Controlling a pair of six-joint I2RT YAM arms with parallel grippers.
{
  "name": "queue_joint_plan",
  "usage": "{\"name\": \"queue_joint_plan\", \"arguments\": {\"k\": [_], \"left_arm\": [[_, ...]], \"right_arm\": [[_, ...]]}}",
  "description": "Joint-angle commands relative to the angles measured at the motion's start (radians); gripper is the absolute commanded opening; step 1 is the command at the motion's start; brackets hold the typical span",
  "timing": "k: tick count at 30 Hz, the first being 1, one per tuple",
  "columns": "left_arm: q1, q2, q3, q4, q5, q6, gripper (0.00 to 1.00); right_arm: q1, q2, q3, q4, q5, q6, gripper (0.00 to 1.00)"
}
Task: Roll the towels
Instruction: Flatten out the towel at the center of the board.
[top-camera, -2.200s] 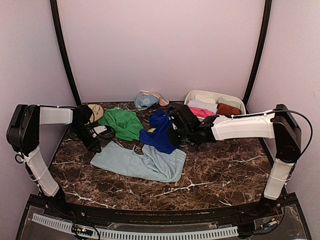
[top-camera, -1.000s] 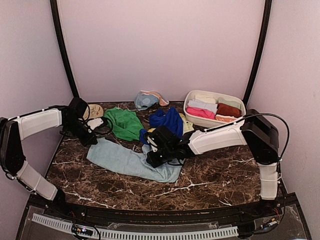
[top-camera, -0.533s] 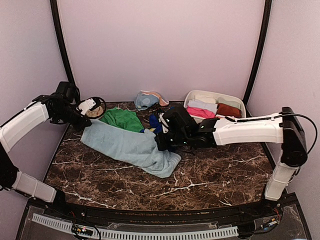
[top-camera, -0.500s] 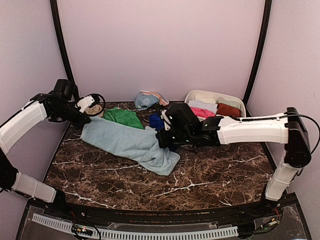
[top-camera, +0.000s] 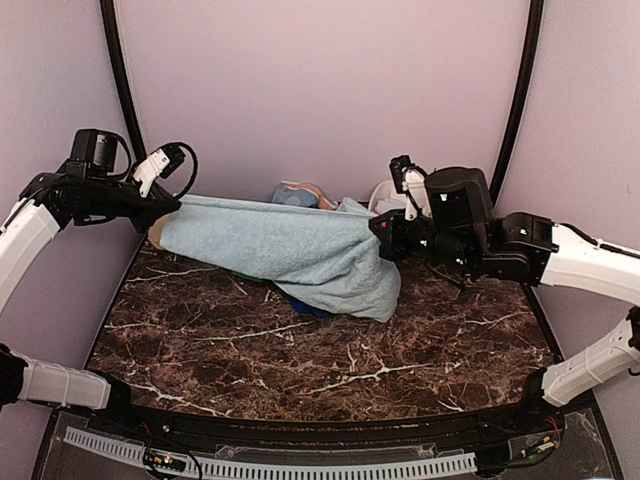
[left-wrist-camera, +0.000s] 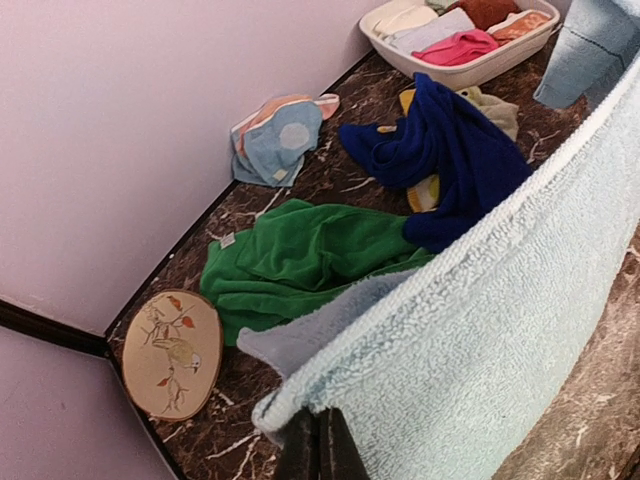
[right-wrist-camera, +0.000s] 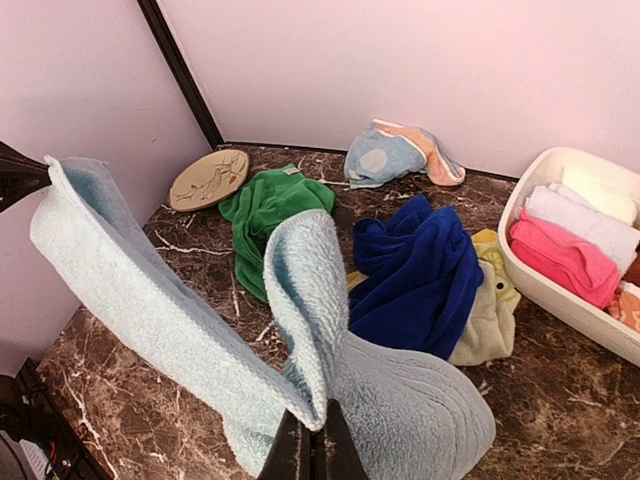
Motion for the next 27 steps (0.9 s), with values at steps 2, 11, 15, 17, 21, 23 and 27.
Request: {"name": "queue_joint_plan", "arguments": {"k": [2,11,15,17,21,23,27], "left_arm": [[0.001,0.004,0.032,-0.045,0.177,-0.092,0.00],[-0.022,0.025,-0.069,0.023,0.194,-0.034,0.00],[-0.022,-0.070,-0.273,-0.028,0.161,0.119,0.00],[-0.022,-0.119,-0.373,-0.048,0.133,0.181,0.04],[-0.021,-0.165,-0.501,-0.082,0.101,0.230,0.17],[-0.021,-0.168,-0.511,-0.125,0.126,0.245,0.34],[-0.020,-0.151,-0.454,-0.187,0.163,0.248,0.50]], "right_arm": [[-0.006,-0.063,-0.017,-0.154,0.116,-0.041,0.00],[0.060,-0.060,-0.067,-0.274,0.191,-0.009,0.00],[0.277,-0.017,-0.210,-0.284,0.145,0.166,0.00],[0.384,0.052,-0.268,-0.261,0.087,0.271,0.08],[0.532,0.194,-0.311,-0.205,-0.007,0.421,0.36],[0.545,0.206,-0.302,-0.223,-0.024,0.434,0.44],[0.460,0.057,-0.296,-0.225,-0.048,0.342,0.71]]}}
